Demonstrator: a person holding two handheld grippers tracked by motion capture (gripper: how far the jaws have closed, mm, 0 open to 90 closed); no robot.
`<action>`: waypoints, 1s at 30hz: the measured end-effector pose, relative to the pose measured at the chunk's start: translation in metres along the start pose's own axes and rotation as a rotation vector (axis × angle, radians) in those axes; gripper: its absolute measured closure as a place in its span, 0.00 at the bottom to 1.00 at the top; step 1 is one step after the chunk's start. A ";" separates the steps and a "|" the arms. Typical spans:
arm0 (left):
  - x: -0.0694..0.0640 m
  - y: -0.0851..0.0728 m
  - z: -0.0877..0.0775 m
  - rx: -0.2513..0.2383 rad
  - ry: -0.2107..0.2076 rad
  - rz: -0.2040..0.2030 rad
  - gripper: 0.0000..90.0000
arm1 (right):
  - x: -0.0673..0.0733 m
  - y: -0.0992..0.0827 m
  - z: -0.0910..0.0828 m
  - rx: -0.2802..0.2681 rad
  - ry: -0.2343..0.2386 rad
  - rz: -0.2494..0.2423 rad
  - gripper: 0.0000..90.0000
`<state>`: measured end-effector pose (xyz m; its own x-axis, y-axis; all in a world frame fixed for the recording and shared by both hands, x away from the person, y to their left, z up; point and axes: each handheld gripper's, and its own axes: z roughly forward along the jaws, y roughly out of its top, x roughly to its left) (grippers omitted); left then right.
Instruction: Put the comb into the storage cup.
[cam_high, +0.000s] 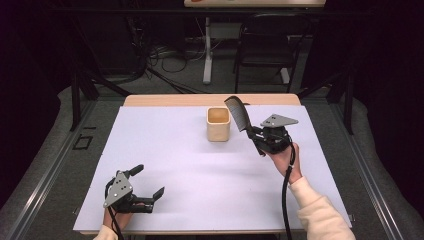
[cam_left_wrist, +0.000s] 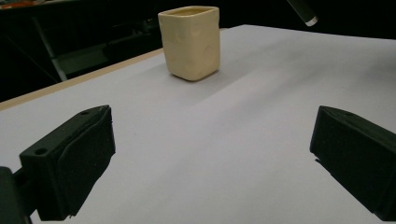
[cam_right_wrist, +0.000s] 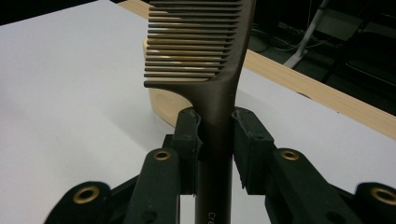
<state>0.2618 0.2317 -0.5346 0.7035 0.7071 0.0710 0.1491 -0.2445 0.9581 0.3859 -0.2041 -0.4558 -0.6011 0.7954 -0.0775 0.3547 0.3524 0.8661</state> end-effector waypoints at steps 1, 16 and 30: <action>0.000 0.000 0.000 0.005 0.001 0.002 0.00 | -0.001 0.001 0.001 0.001 -0.001 -0.001 0.81; 0.000 0.000 0.001 0.006 0.001 0.003 0.00 | -0.005 0.012 0.008 0.006 -0.011 -0.014 0.81; 0.000 0.000 0.001 0.005 0.000 -0.002 0.00 | -0.005 0.018 0.019 0.008 -0.014 -0.033 0.81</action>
<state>0.2624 0.2318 -0.5348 0.7030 0.7078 0.0689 0.1542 -0.2462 0.9569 0.4090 -0.1921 -0.4493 -0.6021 0.7904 -0.1131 0.3405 0.3823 0.8590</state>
